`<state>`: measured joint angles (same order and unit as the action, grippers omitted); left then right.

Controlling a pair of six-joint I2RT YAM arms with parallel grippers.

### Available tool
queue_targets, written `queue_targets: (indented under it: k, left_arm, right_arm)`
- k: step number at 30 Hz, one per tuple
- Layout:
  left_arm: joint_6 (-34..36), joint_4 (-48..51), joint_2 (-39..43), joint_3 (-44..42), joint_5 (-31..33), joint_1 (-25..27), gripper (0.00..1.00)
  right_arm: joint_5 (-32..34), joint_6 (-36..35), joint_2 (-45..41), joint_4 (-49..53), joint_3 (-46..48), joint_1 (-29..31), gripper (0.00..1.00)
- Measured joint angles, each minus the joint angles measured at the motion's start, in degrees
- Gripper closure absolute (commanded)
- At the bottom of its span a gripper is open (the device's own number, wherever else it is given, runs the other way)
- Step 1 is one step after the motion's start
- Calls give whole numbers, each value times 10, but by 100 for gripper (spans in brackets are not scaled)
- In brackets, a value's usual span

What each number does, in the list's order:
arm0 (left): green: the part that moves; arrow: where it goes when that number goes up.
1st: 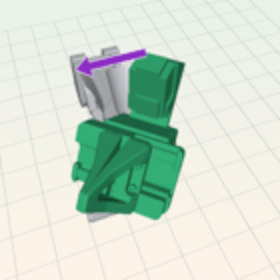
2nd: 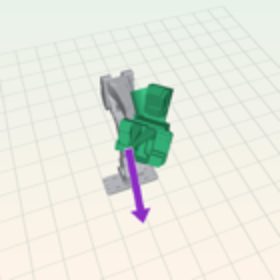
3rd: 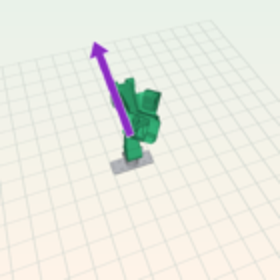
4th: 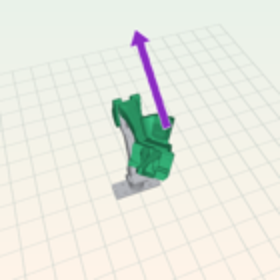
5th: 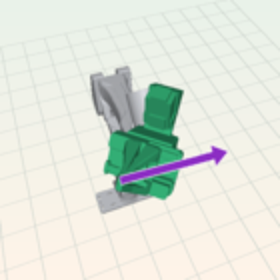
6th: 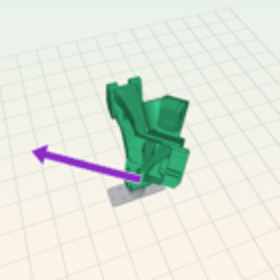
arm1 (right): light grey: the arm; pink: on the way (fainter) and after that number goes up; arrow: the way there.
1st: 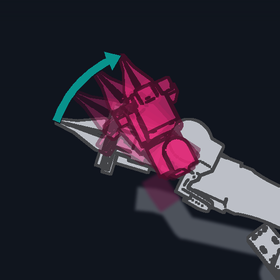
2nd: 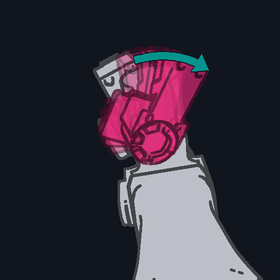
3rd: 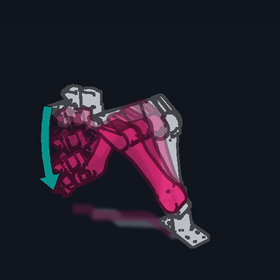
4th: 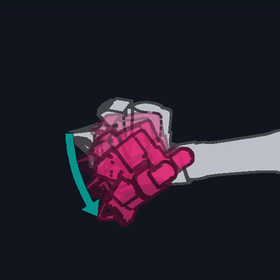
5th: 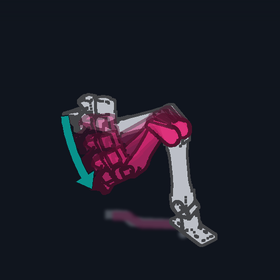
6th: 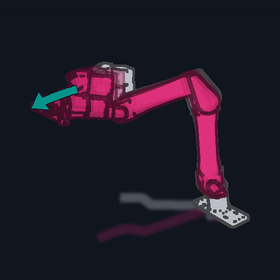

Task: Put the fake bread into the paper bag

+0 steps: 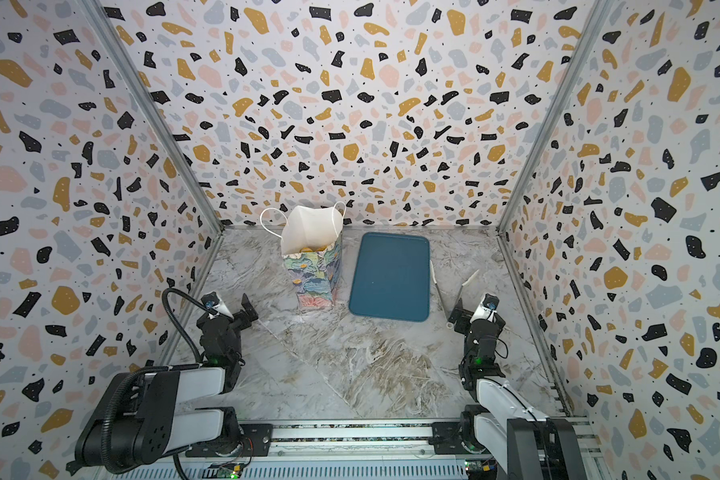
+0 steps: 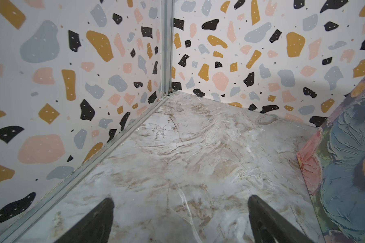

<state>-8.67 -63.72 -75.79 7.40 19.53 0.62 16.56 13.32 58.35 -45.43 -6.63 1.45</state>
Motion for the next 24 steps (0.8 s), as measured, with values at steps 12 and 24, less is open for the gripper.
queue_targets:
  k: [12,24]
  left_arm:
    - [27,-52,-41,-2,5,26,0]
    - [31,-52,-40,-2,5,26,1]
  right_arm:
    - [13,-14,123,-167,16,0,1]
    - [16,-26,197,-397,64,-1,1]
